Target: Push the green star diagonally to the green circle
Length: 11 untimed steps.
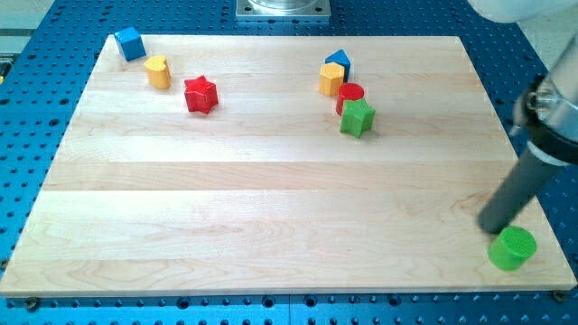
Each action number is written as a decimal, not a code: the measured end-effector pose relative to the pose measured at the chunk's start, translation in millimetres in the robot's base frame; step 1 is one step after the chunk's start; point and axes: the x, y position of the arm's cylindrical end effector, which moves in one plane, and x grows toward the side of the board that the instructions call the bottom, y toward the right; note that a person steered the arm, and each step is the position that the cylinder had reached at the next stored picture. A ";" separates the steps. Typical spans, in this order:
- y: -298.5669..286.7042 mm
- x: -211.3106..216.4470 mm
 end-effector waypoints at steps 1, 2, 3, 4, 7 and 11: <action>-76.2 -26.2; -54.3 -104.2; -59.5 -168.1; -96.0 -185.2; -179.3 -196.7; -135.4 -134.2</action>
